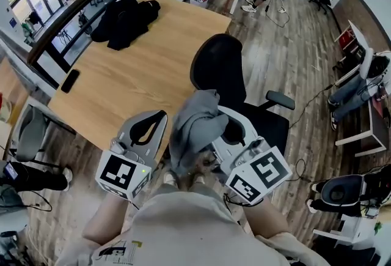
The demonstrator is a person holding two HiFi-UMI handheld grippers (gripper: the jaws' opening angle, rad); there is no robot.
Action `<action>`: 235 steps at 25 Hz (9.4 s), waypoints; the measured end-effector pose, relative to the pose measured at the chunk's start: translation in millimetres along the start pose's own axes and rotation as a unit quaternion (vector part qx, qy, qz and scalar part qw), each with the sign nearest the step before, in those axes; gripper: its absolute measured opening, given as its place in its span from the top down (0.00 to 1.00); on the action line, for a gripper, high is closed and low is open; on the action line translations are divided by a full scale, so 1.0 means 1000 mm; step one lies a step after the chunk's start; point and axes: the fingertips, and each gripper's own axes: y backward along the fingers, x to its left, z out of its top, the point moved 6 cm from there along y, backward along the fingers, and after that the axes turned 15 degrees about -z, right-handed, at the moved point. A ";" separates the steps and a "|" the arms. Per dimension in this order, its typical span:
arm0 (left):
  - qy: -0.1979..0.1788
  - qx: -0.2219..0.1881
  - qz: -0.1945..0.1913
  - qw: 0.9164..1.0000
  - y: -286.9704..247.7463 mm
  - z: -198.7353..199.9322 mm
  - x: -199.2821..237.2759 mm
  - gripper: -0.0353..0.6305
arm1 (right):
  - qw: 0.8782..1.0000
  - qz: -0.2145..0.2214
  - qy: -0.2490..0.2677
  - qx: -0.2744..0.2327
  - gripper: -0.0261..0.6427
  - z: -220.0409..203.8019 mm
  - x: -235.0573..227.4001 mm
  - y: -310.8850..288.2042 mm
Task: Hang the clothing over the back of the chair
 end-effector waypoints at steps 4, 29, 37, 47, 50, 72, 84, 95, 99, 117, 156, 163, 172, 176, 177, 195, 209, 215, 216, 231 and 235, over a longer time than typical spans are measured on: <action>0.005 -0.001 0.014 1.000 -0.009 0.001 0.001 0.94 | 1.000 0.026 0.014 0.005 0.87 0.002 -0.007 -0.014; -0.003 -0.034 0.057 0.998 -0.053 0.032 0.087 0.94 | 0.996 0.022 0.062 -0.061 0.86 0.080 -0.052 -0.157; 0.020 -0.010 0.068 0.997 -0.076 0.005 0.135 0.94 | 0.998 0.006 0.047 -0.032 0.86 0.053 -0.073 -0.228; 0.053 0.020 0.070 0.996 -0.095 -0.037 0.174 0.94 | 0.999 -0.006 0.033 0.018 0.86 0.006 -0.096 -0.294; 0.056 0.025 0.064 0.996 -0.101 -0.040 0.175 0.94 | 1.000 -0.023 0.015 0.014 0.86 0.012 -0.112 -0.296; 0.022 0.028 -0.030 0.999 -0.196 -0.017 0.117 0.94 | 0.983 -0.154 -0.023 -0.093 0.86 0.091 -0.251 -0.157; 0.003 0.053 -0.071 0.996 -0.240 -0.024 0.058 0.94 | 0.975 -0.214 -0.016 -0.058 0.86 0.039 -0.295 -0.091; -0.016 0.070 -0.080 0.994 -0.253 -0.028 0.028 0.94 | 0.970 -0.235 -0.042 -0.036 0.87 -0.003 -0.313 -0.062; -0.024 0.082 -0.074 0.994 -0.253 -0.033 0.024 0.94 | 0.966 -0.255 -0.038 -0.025 0.87 -0.026 -0.319 -0.057; -0.023 0.103 -0.079 0.991 -0.257 -0.048 -0.003 0.94 | 0.958 -0.274 -0.066 0.049 0.88 -0.123 -0.337 -0.039; 0.023 0.114 -0.065 0.991 -0.241 -0.066 -0.034 0.94 | 0.968 -0.138 -0.074 0.194 0.35 -0.224 -0.278 -0.013; 0.020 0.089 -0.059 0.994 -0.229 -0.046 -0.038 0.94 | 0.978 -0.138 -0.059 0.144 0.48 -0.176 -0.277 0.006; -0.008 0.061 -0.051 0.997 -0.209 -0.009 -0.038 0.94 | 0.982 -0.173 -0.062 0.043 0.76 -0.099 -0.265 0.022; -0.012 0.046 -0.050 0.998 -0.202 0.006 -0.039 0.94 | 0.984 -0.168 -0.056 0.012 0.82 -0.068 -0.253 0.029; -0.014 0.041 -0.050 0.998 -0.200 0.011 -0.039 0.94 | 0.985 -0.164 -0.054 0.004 0.84 -0.059 -0.249 0.030; -0.084 -0.050 -0.019 0.995 -0.148 0.088 -0.042 0.94 | 0.989 -0.080 -0.004 -0.124 0.93 0.071 -0.160 0.080; -0.075 -0.040 -0.036 0.996 -0.137 0.071 -0.060 0.94 | 0.990 -0.098 0.022 -0.098 0.96 0.038 -0.150 0.086; -0.062 -0.026 -0.046 0.997 -0.136 0.051 -0.067 0.94 | 0.993 -0.094 0.000 -0.065 0.96 0.013 -0.149 0.084; -0.061 -0.022 -0.047 0.997 -0.135 0.048 -0.067 0.94 | 0.994 -0.094 -0.003 -0.061 0.96 0.010 -0.149 0.084; -0.052 -0.005 -0.052 0.997 -0.126 0.037 -0.066 0.94 | 0.996 -0.076 -0.007 -0.038 0.96 -0.002 -0.138 0.077; -0.044 -0.011 -0.054 0.998 -0.121 0.037 -0.061 0.94 | 0.996 -0.077 -0.003 -0.043 0.96 0.002 -0.137 0.075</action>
